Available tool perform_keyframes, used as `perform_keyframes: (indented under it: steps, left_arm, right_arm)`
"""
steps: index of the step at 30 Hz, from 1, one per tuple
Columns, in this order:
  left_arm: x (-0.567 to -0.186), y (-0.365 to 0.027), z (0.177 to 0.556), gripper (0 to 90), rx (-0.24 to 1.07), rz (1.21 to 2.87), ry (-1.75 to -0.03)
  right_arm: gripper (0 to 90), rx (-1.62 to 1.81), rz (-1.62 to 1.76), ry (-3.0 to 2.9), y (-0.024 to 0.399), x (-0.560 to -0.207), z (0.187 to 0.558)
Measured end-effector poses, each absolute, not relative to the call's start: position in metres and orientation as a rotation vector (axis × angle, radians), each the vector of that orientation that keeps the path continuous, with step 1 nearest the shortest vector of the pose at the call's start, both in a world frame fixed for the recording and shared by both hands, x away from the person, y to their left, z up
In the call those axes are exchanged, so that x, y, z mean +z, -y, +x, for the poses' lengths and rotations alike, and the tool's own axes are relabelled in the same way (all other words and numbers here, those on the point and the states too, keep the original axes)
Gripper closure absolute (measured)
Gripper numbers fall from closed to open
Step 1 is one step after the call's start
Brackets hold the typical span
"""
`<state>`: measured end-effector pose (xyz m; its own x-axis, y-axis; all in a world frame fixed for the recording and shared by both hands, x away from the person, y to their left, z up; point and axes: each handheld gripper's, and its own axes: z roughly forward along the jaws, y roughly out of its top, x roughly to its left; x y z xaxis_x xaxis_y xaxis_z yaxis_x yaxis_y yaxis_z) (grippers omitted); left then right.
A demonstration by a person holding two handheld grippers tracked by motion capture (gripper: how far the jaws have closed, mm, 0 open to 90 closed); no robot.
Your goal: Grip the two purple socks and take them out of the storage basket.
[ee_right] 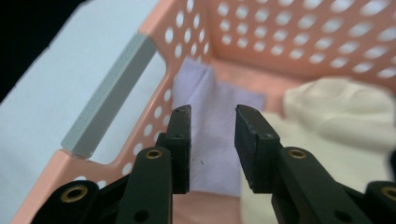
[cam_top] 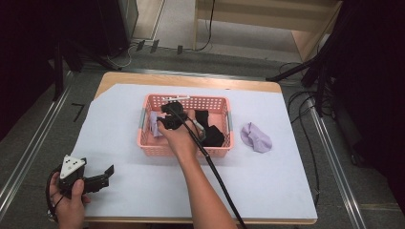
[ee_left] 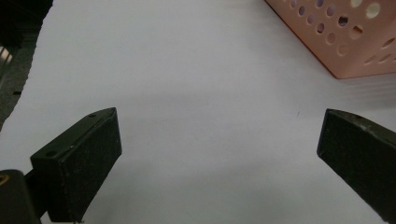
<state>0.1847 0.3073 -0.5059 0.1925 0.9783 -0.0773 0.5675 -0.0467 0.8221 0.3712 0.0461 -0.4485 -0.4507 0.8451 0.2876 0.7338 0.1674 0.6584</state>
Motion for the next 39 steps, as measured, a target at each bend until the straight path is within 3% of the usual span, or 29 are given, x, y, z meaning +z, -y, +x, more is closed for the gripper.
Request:
perform_keyframes:
  steps: [6, 10, 14, 17, 30, 39]
  left_arm:
    - [-0.506, -0.308, 0.185, 0.5, 0.687, 1.716, -1.47]
    - [-0.506, -0.308, 0.184, 0.5, 0.685, 1.714, -1.471]
    - [-0.506, -0.308, 0.184, 0.5, 0.688, 1.717, -1.468]
    - [-0.506, -0.307, 0.185, 0.5, 0.689, 1.719, -1.47]
    - [-0.506, -0.307, 0.185, 0.5, 0.691, 1.72, -1.47]
    - [-0.506, -0.308, 0.185, 0.5, 0.687, 1.718, -1.468]
  right_arm:
    - [65.0, 1.05, 1.671, -2.397, -0.07, -0.454, 0.379]
    - [61.9, 0.766, 1.677, -2.508, -0.093, -0.461, 0.387]
    - [69.4, 0.623, 1.76, -2.539, -0.094, -0.468, 0.394]
    - [83.1, 0.591, 1.781, -2.538, -0.091, -0.469, 0.394]
    - [85.3, 1.155, 1.553, -2.272, -0.05, -0.446, 0.366]
    - [85.3, 1.369, 1.374, -2.105, -0.022, -0.433, 0.349]
